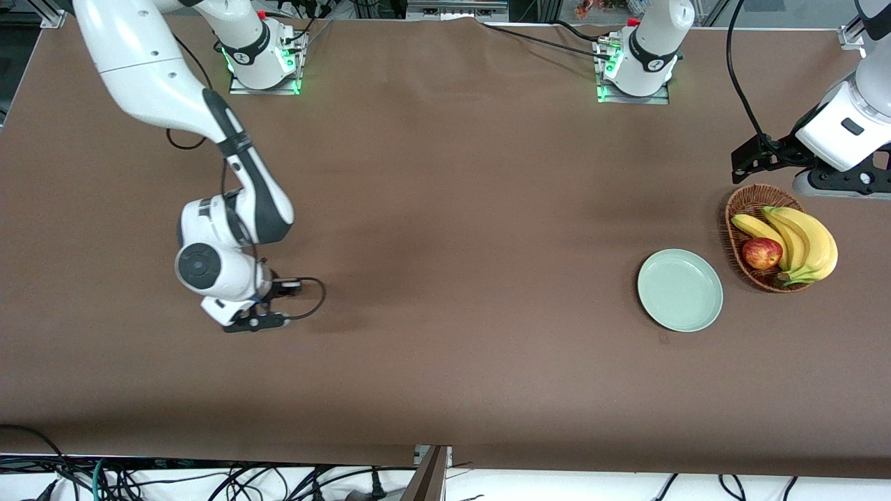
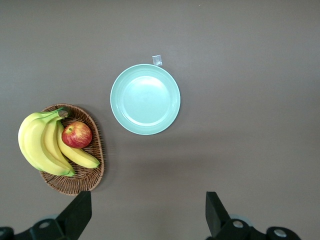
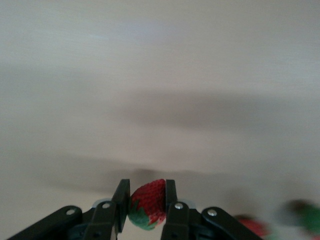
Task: Collect all strawberries into plate
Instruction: 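Carry the strawberry toward the table middle and set it down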
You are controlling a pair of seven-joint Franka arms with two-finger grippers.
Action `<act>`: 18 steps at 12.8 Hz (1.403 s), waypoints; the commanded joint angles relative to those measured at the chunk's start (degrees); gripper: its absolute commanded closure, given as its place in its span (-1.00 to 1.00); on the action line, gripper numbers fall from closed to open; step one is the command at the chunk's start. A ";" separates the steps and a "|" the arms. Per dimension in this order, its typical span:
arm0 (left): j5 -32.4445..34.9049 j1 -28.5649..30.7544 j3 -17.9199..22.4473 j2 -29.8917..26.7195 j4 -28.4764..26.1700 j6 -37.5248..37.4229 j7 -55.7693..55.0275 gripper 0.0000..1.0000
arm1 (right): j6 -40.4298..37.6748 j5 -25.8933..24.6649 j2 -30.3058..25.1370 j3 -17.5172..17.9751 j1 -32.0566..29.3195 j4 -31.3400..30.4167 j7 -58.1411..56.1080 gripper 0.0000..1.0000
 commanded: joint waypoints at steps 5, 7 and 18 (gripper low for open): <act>-0.85 0.15 0.12 -0.71 -0.10 -0.68 0.26 -1.00 | 12.35 5.92 2.68 1.14 18.30 4.71 37.19 1.00; -0.85 0.15 0.12 -0.80 -0.10 -0.68 0.27 -1.00 | 22.54 5.83 5.22 1.14 24.02 5.67 42.83 1.00; -0.76 0.15 0.20 -0.71 -0.10 -0.68 0.35 -1.00 | 34.89 5.66 21.14 0.88 34.68 22.29 54.81 1.00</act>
